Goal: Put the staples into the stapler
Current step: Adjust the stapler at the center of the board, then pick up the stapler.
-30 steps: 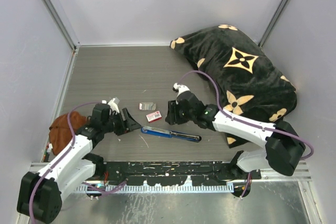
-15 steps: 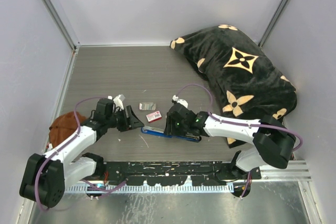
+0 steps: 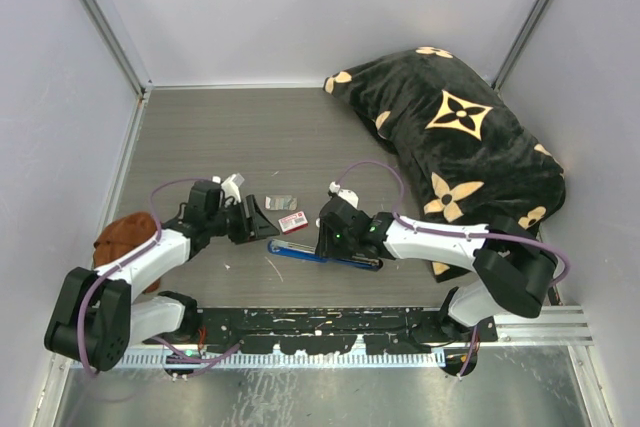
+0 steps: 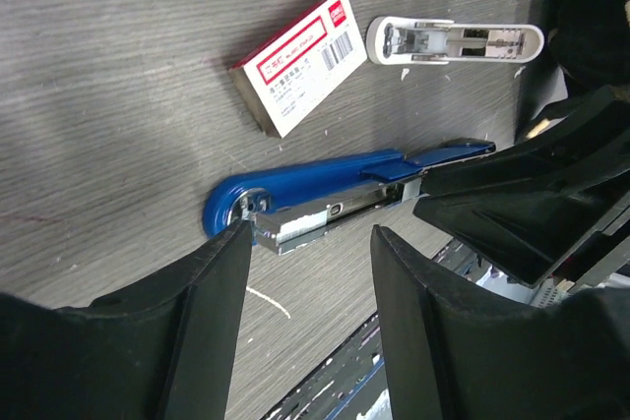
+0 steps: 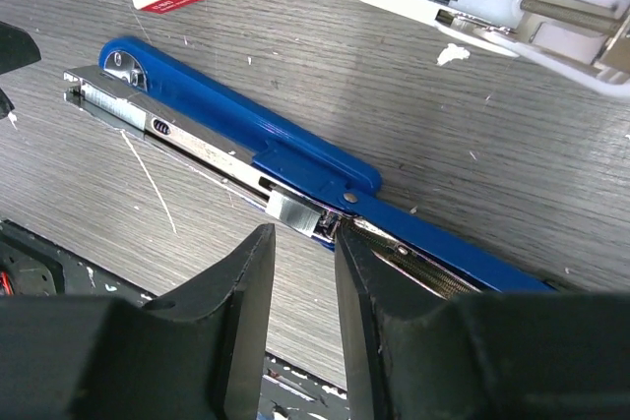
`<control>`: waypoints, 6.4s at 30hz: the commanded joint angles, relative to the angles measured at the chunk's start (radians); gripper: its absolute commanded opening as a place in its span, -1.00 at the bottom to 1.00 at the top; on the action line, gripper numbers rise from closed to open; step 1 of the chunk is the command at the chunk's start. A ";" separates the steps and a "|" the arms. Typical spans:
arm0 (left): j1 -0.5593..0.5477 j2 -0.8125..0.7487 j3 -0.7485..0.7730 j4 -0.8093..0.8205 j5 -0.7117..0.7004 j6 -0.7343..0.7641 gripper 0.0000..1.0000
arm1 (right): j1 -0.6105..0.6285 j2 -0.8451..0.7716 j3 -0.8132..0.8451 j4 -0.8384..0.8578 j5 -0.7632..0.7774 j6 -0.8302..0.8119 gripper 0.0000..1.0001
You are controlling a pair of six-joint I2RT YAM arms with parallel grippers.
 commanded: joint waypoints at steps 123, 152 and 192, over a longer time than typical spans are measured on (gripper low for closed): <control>-0.644 -0.160 0.006 -0.216 -0.478 0.158 -0.36 | 0.010 -0.343 0.002 -0.132 0.107 -0.198 0.42; -0.757 -0.002 0.081 -0.124 -0.439 0.275 -0.76 | 0.067 -0.067 0.007 0.059 0.159 -0.465 0.00; -0.757 0.020 0.080 -0.106 -0.444 0.262 -0.47 | 0.103 -0.050 0.098 0.008 0.184 -0.467 -0.53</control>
